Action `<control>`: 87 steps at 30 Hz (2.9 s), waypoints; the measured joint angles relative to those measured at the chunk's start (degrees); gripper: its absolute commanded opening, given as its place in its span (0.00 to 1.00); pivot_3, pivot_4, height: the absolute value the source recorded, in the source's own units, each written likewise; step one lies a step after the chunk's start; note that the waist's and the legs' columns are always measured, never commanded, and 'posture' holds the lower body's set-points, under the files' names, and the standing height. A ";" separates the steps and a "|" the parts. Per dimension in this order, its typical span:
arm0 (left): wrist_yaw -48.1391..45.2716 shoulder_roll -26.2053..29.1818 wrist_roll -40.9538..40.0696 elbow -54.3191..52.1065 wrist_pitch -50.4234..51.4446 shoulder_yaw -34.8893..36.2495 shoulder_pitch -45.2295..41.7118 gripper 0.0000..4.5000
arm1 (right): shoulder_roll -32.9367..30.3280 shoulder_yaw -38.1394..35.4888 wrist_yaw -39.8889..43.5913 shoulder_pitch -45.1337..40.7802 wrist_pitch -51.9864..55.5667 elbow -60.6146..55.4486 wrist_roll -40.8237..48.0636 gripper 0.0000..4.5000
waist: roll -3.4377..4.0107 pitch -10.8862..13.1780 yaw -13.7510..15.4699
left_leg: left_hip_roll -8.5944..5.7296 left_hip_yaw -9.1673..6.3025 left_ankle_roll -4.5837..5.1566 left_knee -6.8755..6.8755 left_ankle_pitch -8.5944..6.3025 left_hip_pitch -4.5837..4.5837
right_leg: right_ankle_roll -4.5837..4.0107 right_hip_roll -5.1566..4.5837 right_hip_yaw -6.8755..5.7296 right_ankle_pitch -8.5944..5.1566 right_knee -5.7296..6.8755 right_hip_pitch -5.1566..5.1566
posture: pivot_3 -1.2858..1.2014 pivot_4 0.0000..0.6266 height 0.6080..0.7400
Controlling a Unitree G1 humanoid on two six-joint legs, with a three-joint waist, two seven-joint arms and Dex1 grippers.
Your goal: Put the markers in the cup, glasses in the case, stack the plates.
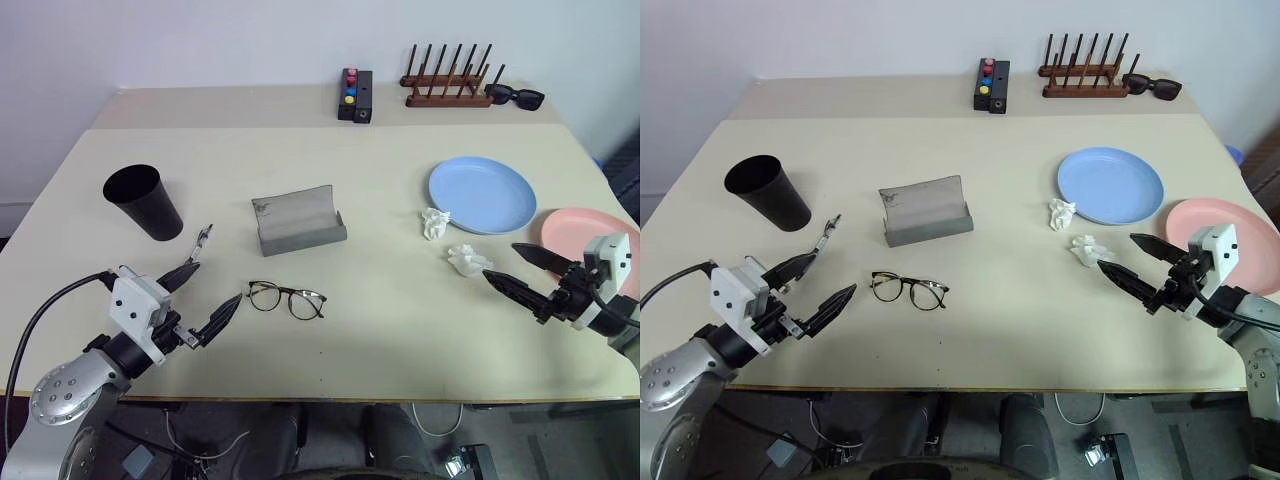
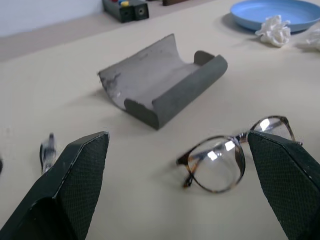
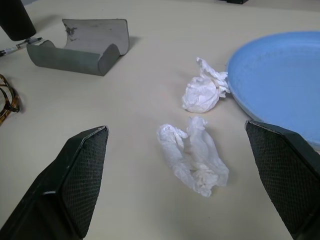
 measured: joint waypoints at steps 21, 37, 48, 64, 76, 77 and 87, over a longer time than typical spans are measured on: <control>-3.11 -2.66 1.52 6.94 -9.79 1.24 2.22 1.00 | 0.31 3.93 0.89 -5.53 -2.18 3.69 -2.21 0.99 | 0.00 0.00 -0.07 | 0.00 0.00 0.00 0.00 0.00 0.00 | 0.00 -0.01 0.00 0.00 -0.01 -0.01 | 0.52 0.24 1.00; -2.17 -2.66 1.46 5.13 -8.93 0.97 1.03 1.00 | 0.44 4.29 0.55 -6.27 -2.25 3.69 -2.27 0.99 | 0.00 0.00 -0.05 | 0.00 0.00 0.00 0.00 0.00 0.00 | 0.00 -0.01 0.00 0.00 0.00 -0.01 | 0.52 0.24 1.00; 1.95 -3.80 1.23 2.36 -4.47 -0.75 -0.93 1.00 | 0.34 4.94 0.44 -8.13 -2.06 3.82 -2.87 0.99 | 0.00 0.00 -0.10 | 0.00 0.00 0.00 -0.02 0.00 0.00 | 0.02 0.01 -0.01 0.01 0.00 -0.04 | 0.52 0.24 1.00; 0.77 -3.88 1.32 3.06 -4.49 -1.99 -1.40 1.00 | 0.16 4.78 -0.15 -6.56 -1.86 3.48 -2.85 0.99 | 0.00 0.00 -0.08 | -0.01 0.00 0.00 -0.01 0.00 0.00 | 0.01 0.00 0.00 0.01 0.00 -0.02 | 0.52 0.24 1.00; 0.12 -3.14 1.33 5.48 -4.02 -3.42 -5.75 1.00 | 0.08 4.75 -0.57 -6.30 -2.81 3.29 -2.94 0.99 | 0.01 0.00 -0.08 | -0.02 -0.01 -0.01 -0.01 0.00 0.00 | 0.02 0.00 -0.03 0.01 0.01 -0.03 | 0.52 0.24 1.00; -0.15 -3.12 1.33 5.73 -4.03 -3.42 -5.81 1.00 | 0.09 4.75 -0.64 -6.29 -3.00 3.29 -2.94 0.99 | 0.01 0.00 -0.08 | -0.02 -0.01 -0.01 -0.01 0.00 0.00 | 0.02 0.00 -0.03 0.01 0.01 -0.03 | 0.52 0.24 1.00; 0.80 -3.11 0.56 3.91 -2.11 -3.26 -5.74 1.00 | 0.10 4.80 -0.80 -7.63 -3.34 3.65 -3.31 0.99 | 0.00 0.00 -0.10 | -0.02 -0.01 0.00 -0.01 0.00 0.00 | 0.02 0.00 -0.02 0.01 0.01 -0.03 | 0.52 0.24 1.00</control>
